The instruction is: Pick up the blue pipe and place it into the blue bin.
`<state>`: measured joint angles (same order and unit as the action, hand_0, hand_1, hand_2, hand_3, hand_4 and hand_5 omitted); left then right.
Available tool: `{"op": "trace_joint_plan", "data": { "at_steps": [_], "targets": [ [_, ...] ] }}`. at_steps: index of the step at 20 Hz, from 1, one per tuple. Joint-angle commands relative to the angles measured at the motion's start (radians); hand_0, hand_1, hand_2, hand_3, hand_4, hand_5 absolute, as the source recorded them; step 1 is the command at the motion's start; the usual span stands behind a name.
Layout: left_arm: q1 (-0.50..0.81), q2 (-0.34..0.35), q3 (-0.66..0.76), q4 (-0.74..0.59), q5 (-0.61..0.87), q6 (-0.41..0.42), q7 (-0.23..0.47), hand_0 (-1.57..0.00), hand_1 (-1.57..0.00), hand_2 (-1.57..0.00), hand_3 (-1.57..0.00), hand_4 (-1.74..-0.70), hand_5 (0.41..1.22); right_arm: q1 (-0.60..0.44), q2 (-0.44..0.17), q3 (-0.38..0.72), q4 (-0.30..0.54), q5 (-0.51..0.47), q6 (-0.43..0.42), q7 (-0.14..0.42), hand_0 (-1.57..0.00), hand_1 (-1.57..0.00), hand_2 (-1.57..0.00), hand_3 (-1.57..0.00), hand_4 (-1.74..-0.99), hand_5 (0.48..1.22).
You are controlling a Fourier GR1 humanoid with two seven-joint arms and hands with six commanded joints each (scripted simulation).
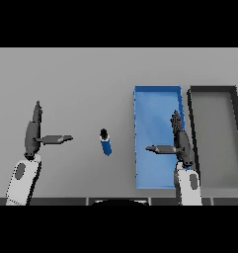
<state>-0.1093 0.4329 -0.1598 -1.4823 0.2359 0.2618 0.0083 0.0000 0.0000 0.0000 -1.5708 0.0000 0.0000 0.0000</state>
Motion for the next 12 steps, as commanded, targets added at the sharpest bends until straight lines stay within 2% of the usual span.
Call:
{"op": "trace_joint_plan", "data": {
  "at_steps": [1, 6, 7, 8, 10, 12],
  "targets": [
    [-0.001, -0.001, 0.001, 0.001, 0.0, 0.0, -0.003, 0.0, 0.0, 0.0, 0.0, -1.07, 0.591, -0.002, 0.0, -0.001, 0.001, 0.0, -0.001, 0.001, 0.0, 0.0, 0.0, 0.0, -1.225, 0.617],
    [-0.02, 0.007, 0.008, 0.007, 0.005, -0.004, 0.0, 0.0, 0.0, 0.0, 0.0, -1.07, 0.591, -0.022, -0.003, -0.009, 0.016, -0.003, -0.003, 0.011, 0.0, 0.0, 0.0, 0.0, -1.225, 0.617],
    [-0.013, 0.081, -0.03, 0.001, 0.01, -0.143, -0.037, 0.0, 0.0, 0.0, 0.0, -1.07, 0.591, 0.01, -0.043, 0.033, -0.018, 0.04, 0.034, -0.045, 0.0, 0.0, 0.0, 0.0, -1.225, 0.617],
    [-0.011, 0.133, -0.047, -0.002, 0.02, -0.237, -0.067, 0.0, 0.0, 0.0, 0.0, -1.07, 0.59, 0.036, -0.075, 0.056, -0.049, 0.074, 0.049, -0.074, 0.0, 0.0, 0.0, 0.0, -1.224, 0.618],
    [-0.013, 0.176, -0.063, 0.006, 0.029, -0.324, -0.077, 0.0, 0.0, 0.0, 0.0, -1.08, 0.587, 0.067, -0.094, 0.092, -0.082, 0.122, 0.055, -0.071, 0.0, 0.0, 0.0, 0.0, -1.225, 0.62],
    [-0.012, 0.19, -0.07, 0.011, 0.026, -0.357, -0.099, 0.0, 0.0, 0.0, 0.0, -1.08, 0.591, 0.077, -0.114, 0.1, -0.1, 0.146, 0.056, -0.056, 0.0, 0.0, 0.0, 0.0, -1.215, 0.618]
  ]
}}
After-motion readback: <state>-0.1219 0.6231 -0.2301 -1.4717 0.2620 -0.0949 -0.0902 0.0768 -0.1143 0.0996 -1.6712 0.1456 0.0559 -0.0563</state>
